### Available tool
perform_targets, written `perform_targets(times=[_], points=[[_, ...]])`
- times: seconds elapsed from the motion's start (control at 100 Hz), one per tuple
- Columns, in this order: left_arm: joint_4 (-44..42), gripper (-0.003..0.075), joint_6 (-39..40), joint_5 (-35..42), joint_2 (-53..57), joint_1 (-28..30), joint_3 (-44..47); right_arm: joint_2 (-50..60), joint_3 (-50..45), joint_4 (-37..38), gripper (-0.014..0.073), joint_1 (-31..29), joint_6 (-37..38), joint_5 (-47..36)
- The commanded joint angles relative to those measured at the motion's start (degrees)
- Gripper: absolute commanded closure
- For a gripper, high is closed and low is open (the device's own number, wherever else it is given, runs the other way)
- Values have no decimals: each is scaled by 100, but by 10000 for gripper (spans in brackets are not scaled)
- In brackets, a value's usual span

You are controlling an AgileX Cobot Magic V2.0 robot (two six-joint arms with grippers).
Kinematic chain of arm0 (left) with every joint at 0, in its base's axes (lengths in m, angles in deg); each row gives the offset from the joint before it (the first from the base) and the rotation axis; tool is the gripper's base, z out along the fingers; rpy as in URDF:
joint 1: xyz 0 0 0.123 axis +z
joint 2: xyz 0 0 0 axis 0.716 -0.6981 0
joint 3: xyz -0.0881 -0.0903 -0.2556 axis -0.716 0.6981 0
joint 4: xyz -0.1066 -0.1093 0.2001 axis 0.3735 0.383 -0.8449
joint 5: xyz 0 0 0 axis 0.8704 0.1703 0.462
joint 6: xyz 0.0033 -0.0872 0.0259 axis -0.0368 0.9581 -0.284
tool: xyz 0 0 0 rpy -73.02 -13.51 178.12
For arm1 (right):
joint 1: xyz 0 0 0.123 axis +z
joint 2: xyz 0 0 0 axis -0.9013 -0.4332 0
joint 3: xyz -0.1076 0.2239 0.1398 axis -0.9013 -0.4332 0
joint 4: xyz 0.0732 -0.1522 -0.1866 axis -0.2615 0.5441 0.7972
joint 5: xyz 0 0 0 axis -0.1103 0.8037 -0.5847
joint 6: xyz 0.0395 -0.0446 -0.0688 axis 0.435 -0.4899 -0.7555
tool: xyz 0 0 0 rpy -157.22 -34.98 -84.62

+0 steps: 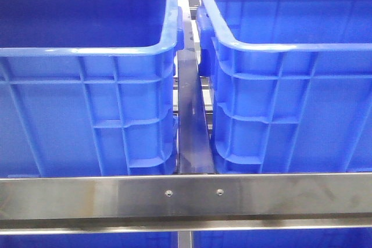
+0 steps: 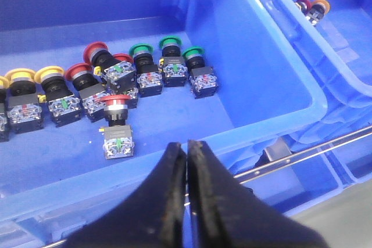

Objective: Pick red and yellow buttons and place in box
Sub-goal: 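Open the right gripper and lift it out of the crate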

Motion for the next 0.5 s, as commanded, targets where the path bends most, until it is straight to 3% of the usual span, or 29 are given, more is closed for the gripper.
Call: perform_targets(times=[0.0, 0.13, 0.49], points=[[-123, 739, 38, 409, -23, -27, -145, -37, 142, -173, 463, 4, -58, -132], [-123, 739, 38, 409, -23, -27, -145, -37, 142, -173, 671, 4, -58, -132], [-123, 739, 38, 409, -23, -27, -145, -37, 142, -173, 662, 4, -53, -138]])
